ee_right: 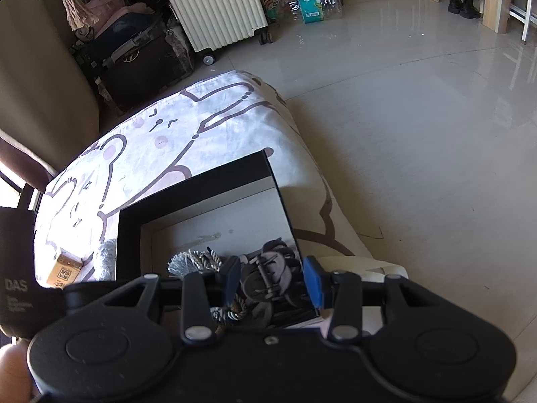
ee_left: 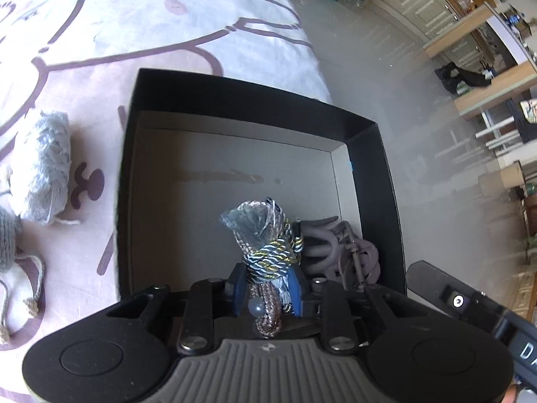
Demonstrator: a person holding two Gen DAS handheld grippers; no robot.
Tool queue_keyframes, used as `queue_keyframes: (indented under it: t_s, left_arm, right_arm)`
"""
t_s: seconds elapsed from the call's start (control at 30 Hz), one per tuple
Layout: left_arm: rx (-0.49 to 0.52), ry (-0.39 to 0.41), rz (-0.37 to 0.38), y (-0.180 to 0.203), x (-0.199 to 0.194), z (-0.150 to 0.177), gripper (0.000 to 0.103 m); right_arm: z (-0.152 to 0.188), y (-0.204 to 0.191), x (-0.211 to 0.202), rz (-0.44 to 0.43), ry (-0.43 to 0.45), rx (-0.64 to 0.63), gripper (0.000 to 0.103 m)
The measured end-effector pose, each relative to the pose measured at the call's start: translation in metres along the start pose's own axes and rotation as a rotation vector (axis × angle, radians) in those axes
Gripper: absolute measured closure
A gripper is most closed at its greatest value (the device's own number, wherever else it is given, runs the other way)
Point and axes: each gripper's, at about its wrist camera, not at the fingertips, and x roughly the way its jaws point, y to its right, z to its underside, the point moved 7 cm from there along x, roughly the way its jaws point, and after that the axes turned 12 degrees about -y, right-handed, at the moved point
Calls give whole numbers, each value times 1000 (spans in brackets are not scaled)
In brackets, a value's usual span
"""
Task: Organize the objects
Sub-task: 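Lower both items into the black box and open both tools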
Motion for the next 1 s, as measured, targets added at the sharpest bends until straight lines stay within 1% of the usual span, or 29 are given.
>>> queue_keyframes:
  t_s: [0.1, 0.23, 0.37, 0.5, 0.63, 0.8, 0.87, 1.0]
  left_arm:
    - [55, 4, -29, 6, 0, 2, 75]
    - [62, -9, -17, 3, -1, 3, 76]
    - [104, -17, -47, 5, -2, 5, 77]
    - [110, -10, -74, 4, -8, 6, 76]
    - [122, 3, -79, 1, -19, 3, 76]
    - [144, 23, -97, -1, -34, 4, 73]
    - [156, 35, -121, -2, -41, 5, 68]
    - [166, 49, -141, -6, -55, 8, 67]
  right_arm:
    - [1, 0, 1, 0, -4, 6, 60]
    - [3, -1, 2, 0, -10, 6, 60]
    - [4, -4, 3, 2, -14, 1, 60]
    - [5, -6, 3, 10, -17, 1, 60]
    - [6, -6, 1, 21, -14, 8, 60]
    - [8, -6, -4, 41, -10, 18, 60]
    - [9, -7, -6, 49, -8, 16, 60]
    - [13, -9, -10, 69, -10, 14, 60]
